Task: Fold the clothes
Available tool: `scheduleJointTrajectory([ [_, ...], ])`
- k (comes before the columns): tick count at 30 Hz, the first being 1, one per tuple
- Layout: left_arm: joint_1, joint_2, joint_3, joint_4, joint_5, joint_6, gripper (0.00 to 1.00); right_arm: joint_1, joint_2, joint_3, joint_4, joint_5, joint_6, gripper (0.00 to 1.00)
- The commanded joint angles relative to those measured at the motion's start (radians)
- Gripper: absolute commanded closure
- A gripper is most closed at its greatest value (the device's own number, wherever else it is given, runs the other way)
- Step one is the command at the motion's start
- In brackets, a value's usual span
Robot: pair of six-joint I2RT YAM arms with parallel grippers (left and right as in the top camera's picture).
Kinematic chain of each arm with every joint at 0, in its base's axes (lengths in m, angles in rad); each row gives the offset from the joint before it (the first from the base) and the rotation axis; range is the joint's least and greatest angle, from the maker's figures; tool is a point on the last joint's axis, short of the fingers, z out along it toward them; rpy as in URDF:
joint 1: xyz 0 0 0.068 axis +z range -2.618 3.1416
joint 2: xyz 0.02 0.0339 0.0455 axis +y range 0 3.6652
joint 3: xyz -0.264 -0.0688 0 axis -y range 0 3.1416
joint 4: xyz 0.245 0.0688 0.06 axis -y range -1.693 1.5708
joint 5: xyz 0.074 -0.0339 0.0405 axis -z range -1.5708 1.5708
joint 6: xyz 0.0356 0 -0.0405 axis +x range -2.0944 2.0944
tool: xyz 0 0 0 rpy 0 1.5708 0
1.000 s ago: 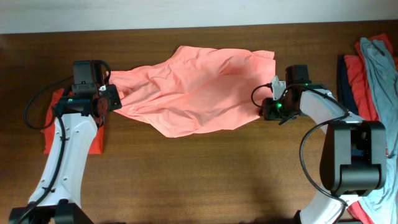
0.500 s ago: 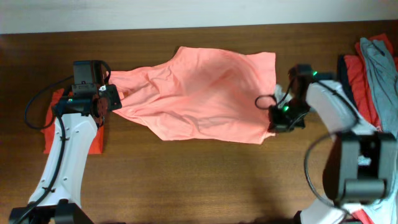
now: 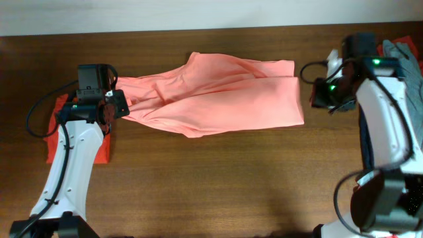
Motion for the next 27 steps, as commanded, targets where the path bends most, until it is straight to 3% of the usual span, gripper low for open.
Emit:
scheduleJointTrajectory([
  [1,0.0,0.005,-0.003,-0.002,0.004,-0.013,1.0,0.003,0.029,-0.063,-0.004,0.026,0.004,0.54],
  [8,0.0,0.005,-0.003,-0.001,0.004,-0.013,1.0,0.003,0.034,-0.225,0.126,0.026,-0.023,0.54],
  [16,0.0,0.005,-0.003,-0.002,0.004,-0.013,1.0,0.003,0.039,-0.397,0.462,0.02,-0.022,0.49],
  [27,0.0,0.005,-0.003,-0.002,0.004,-0.013,1.0,0.003,0.111,-0.425,0.596,-0.007,-0.021,0.44],
])
